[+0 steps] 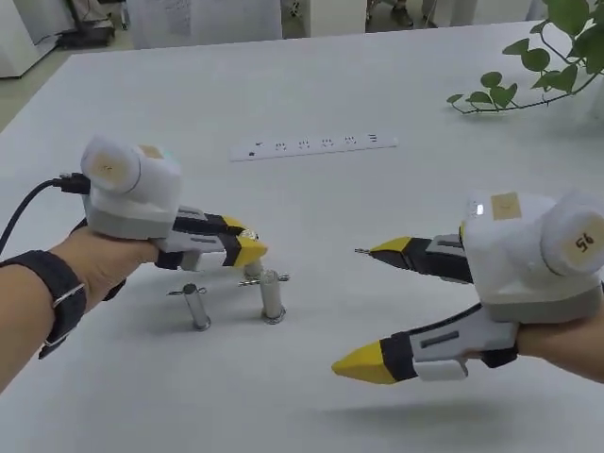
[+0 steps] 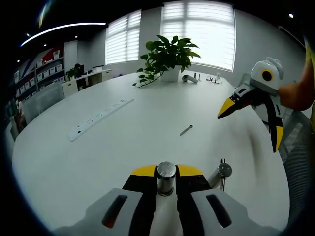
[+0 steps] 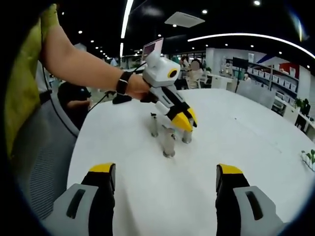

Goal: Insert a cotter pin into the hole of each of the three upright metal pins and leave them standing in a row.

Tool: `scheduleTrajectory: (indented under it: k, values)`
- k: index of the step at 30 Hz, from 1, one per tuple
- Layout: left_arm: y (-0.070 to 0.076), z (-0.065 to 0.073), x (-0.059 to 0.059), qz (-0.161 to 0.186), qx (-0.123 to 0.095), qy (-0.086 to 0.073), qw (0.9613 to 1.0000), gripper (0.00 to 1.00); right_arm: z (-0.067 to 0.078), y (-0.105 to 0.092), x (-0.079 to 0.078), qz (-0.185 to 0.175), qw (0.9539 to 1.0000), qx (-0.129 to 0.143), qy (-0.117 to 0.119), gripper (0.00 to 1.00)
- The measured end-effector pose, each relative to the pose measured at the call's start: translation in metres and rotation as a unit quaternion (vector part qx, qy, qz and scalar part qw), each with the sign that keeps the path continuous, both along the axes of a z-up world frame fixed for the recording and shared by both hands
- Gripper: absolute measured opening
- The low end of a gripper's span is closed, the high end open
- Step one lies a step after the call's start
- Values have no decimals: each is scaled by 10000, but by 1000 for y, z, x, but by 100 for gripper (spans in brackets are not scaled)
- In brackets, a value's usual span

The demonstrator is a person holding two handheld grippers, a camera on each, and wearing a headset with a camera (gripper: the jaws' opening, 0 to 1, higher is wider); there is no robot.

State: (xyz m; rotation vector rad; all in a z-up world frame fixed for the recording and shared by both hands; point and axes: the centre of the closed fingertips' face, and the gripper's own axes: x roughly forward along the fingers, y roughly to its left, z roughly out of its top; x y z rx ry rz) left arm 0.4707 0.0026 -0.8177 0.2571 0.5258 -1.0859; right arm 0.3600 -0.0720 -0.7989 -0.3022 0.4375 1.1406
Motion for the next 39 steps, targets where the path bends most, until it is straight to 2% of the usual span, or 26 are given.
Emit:
scheduleTrajectory:
  k: [10, 12, 20, 23, 28, 32, 33, 39]
  values:
    - [0, 0, 1, -51, 13, -19, 10000, 11, -1, 1, 0, -5, 10000, 46, 17, 87]
    - [1, 0, 1, -74, 63, -63, 9999, 11, -1, 0, 0, -9, 10000, 45, 15, 87]
    - [3, 2, 5, -71, 108, 42, 9999, 10, -2, 0, 1, -14, 10000, 62, 54, 87]
    - [4, 6, 6, -50, 83, 15, 10000, 10, -4, 0, 0, -14, 9999, 55, 87, 87]
    - [4, 20, 10, -41, 56, -98, 9999, 10, -3, 0, 0, -6, 10000, 42, 81, 87]
    - [5, 43, 11, -72, -5, -268, 9996, 10, -1, 0, 1, -13, 10000, 53, 61, 87]
    - [5, 51, 11, -103, 0, -358, 9993, 10, -1, 0, 1, -11, 10000, 53, 58, 87]
    - [4, 83, -4, -328, -1, -513, 9981, 10, 6, 1, 2, -11, 9999, 106, -30, 87]
